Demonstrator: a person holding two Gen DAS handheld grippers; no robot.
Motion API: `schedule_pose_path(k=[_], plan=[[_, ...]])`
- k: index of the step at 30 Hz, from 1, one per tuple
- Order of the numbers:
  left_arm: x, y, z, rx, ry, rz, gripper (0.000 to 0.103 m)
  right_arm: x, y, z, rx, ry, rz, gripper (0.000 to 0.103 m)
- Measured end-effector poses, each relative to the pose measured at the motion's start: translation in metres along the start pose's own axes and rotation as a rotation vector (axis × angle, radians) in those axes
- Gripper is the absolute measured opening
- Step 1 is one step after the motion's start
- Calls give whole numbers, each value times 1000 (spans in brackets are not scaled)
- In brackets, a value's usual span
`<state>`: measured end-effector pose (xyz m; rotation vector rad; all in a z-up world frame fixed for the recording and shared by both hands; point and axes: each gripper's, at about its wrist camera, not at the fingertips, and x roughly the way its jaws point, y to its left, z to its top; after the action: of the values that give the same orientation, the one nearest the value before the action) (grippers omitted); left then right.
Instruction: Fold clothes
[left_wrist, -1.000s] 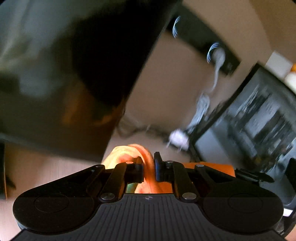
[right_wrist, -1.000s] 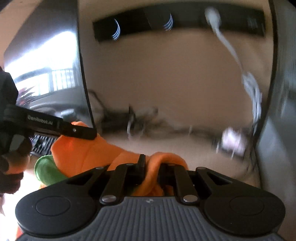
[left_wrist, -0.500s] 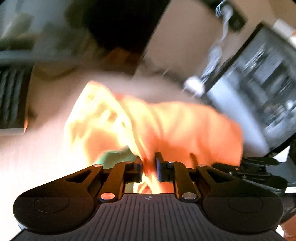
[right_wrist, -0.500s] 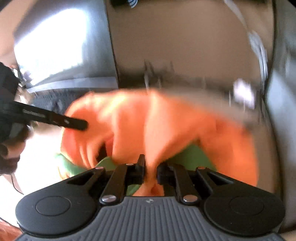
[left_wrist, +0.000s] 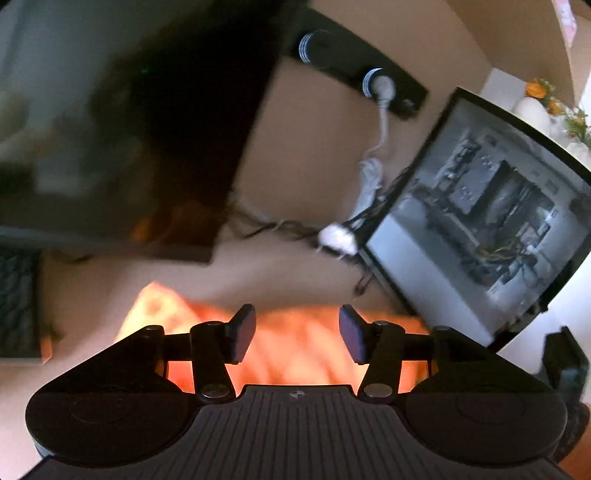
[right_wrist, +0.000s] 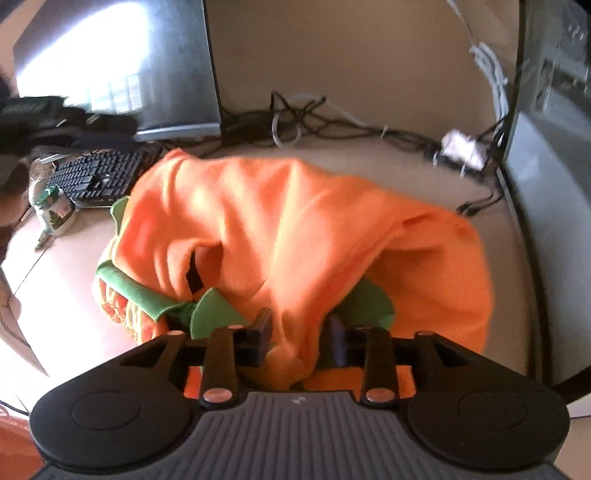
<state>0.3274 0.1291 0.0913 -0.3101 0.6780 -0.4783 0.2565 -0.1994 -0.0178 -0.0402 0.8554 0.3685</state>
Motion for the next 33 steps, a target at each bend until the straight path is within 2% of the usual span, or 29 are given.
schedule_pose_path(k=[2,3,5,6,8,10,13,15,17,20,21,24,28,30,33], plan=[[31,2,0,-11,32,-34,57,-11,-1,5,-28,-14,-25,37],[51,5,-3,-30,78,-40,57,-18,0,9,-30,-39,-31,38],[83,15,-13,-79,174,-40,57,-31,1,17,-33,-89,-45,60],[93,21,-22,-109,219,-26,57,-38,2,22,-34,-114,-50,63],[102,30,-38,-158,285,-8,57,-39,-3,31,-22,-169,-37,63],[104,36,-52,-197,329,2,58,-20,-9,42,8,-186,-28,63],[91,33,-58,-200,336,13,59,32,-20,44,85,-96,5,63],[79,33,-59,-216,344,28,60,61,-20,38,63,-21,1,63],[65,31,-56,-217,336,44,64,79,-17,29,9,4,-30,64],[38,27,-56,-195,309,31,78,88,-10,21,-82,-17,-76,67],[31,26,-58,-188,304,27,82,88,-7,20,-105,-18,-88,67],[29,23,-66,-173,305,47,83,69,5,21,-145,-32,-135,67],[27,19,-78,-153,307,74,83,20,26,18,-180,-149,-155,67],[25,17,-84,-143,308,88,85,1,31,10,-106,-186,-100,67],[17,11,-85,-118,313,67,88,0,34,-6,10,-142,39,67]])
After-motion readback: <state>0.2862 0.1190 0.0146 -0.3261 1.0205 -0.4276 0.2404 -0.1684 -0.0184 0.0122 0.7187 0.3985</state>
